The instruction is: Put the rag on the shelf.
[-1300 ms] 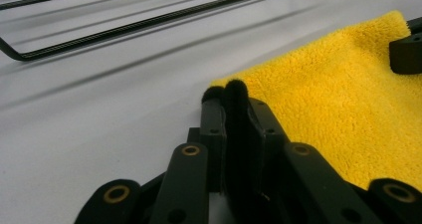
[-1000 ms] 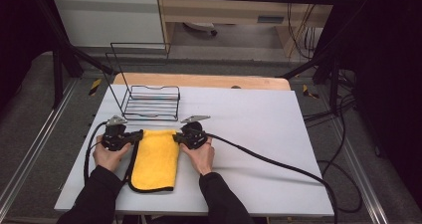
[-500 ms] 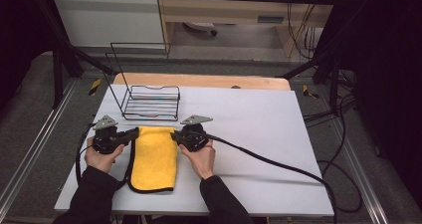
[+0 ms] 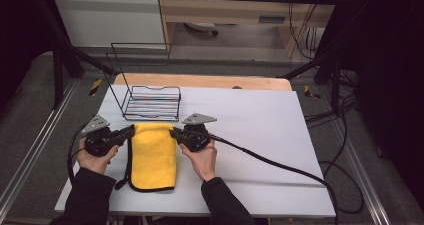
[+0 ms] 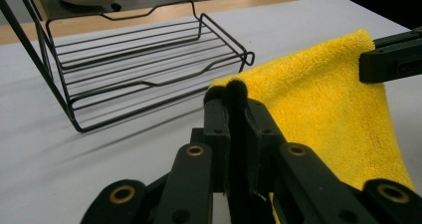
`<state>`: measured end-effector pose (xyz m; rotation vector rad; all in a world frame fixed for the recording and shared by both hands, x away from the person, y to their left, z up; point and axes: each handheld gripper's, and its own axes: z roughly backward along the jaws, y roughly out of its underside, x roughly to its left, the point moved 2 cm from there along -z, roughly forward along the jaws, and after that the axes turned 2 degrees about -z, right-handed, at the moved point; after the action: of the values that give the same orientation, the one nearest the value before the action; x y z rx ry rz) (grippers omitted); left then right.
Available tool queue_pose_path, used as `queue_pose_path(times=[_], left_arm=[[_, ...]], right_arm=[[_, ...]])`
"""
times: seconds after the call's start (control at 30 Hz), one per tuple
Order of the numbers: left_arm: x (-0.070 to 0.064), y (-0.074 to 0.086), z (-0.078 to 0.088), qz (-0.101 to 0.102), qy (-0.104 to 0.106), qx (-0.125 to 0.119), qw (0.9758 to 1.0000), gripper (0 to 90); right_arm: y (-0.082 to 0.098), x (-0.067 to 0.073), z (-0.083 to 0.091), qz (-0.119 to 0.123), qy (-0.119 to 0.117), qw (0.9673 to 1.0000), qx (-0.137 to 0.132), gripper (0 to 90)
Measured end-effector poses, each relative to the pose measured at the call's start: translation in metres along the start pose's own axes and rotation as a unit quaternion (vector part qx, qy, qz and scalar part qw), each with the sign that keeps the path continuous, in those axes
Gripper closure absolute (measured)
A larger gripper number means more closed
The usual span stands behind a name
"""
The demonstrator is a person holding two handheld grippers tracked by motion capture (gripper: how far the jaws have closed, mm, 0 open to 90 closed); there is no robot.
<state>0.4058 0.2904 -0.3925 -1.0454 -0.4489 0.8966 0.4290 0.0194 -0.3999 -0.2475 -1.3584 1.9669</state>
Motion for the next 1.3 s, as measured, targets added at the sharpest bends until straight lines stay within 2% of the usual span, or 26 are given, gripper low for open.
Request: queue_pose_path(times=[0.27,0.63,1.07,1.3], left_arm=[[-0.004,-0.011,0.017,-0.007,-0.007,-0.032,0.9994,81.7],[-0.011,-0.022,0.032,-0.019,-0.015,-0.069,0.9974,81.9],[-0.018,-0.032,0.043,-0.026,-0.020,-0.105,0.9940,81.8],[-0.019,-0.038,0.050,-0.028,-0.026,-0.125,0.9914,81.8]], right_arm=[[-0.014,0.008,0.009,0.021,-0.005,0.9994,-0.026,84.4],[-0.030,0.017,0.021,0.046,-0.006,0.9975,-0.054,84.7],[-0.043,0.021,0.033,0.062,-0.010,0.9945,-0.083,84.8],[-0.052,0.026,0.038,0.084,-0.008,0.9919,-0.095,84.8]])
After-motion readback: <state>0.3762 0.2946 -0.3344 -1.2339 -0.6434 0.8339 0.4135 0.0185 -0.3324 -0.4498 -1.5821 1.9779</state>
